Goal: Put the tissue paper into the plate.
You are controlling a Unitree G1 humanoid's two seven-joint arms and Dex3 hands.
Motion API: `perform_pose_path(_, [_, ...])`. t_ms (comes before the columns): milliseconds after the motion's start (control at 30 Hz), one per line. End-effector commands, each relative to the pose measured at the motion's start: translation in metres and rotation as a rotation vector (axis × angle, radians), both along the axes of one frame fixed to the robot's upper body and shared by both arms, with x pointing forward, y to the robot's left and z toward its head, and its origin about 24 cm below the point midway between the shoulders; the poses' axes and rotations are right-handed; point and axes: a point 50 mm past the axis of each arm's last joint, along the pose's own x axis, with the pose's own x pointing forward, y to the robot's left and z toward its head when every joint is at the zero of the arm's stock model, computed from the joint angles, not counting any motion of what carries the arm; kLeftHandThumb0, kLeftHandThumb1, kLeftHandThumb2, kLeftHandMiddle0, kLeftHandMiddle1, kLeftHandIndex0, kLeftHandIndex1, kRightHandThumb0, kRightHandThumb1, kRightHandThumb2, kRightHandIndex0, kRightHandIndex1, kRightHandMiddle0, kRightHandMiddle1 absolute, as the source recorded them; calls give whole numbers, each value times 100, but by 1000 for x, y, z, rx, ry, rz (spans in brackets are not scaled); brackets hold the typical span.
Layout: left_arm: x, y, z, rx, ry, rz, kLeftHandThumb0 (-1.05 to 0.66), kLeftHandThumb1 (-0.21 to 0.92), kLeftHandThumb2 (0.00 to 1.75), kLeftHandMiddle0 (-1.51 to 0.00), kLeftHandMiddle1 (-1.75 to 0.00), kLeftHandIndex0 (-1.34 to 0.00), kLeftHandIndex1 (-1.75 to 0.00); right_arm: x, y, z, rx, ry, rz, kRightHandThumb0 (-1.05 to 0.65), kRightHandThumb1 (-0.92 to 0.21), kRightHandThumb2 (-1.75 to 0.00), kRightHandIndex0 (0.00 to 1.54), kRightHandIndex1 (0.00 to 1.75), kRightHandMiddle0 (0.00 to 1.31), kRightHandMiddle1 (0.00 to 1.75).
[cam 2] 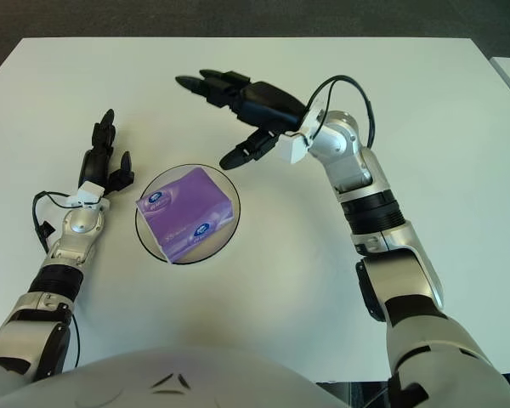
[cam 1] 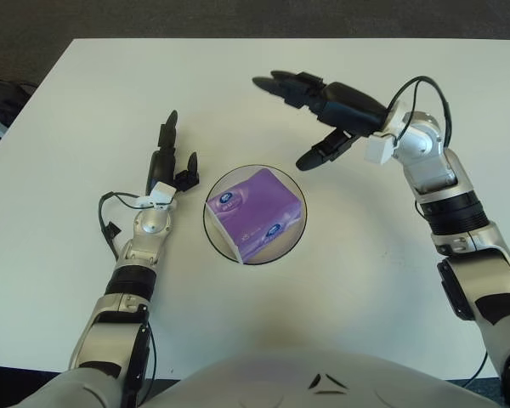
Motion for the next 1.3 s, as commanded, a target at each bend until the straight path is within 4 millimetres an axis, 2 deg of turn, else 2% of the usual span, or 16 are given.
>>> perform_pose_path(0, [-61,-25,-99,-107,392,35,-73,92,84,-18,-1,0,-35,17,-14,-21,203,107,-115,-105,-92,-42,0,0,0,0])
perform_pose_path(67, [-61,-24,-98,-105,388,41,-72,92,84,-18,-1,0,-36,21,-12,-32,300,150,-139,-105,-92,-40,0,0,0,0])
perform_pose_path(167, [-60,-24,-98,-102,385,49,-70,92,82,-18,-1,0,-36,23,-11,-35,412,170,-158,-105,-92,-33,0,0,0,0])
perform_pose_path(400, [-60,-23,-97,-101,386,61,-69,92,81,-18,-1,0,-36,31,-16,-51,597,213,-243,-105,-92,-31,0,0,0,0])
perform_pose_path(600, [-60,-23,-97,-101,387,63,-69,92,81,-18,-1,0,-35,33,-21,-58,662,224,-283,-105,-92,-38,0,0,0,0])
perform_pose_path(667, [-60,-23,-97,-102,387,62,-69,92,81,-18,-1,0,-35,34,-23,-61,692,231,-294,-105,-92,-46,0,0,0,0])
perform_pose_path(967, [-60,-23,-97,-107,383,58,-68,92,81,-17,0,0,-35,40,-41,-85,760,294,-377,-105,-92,-66,0,0,0,0])
perform_pose_path(1267, [-60,-22,-96,-106,382,60,-68,92,81,-19,-1,0,-37,31,-37,-114,815,370,-421,-105,-92,-72,0,0,0,0])
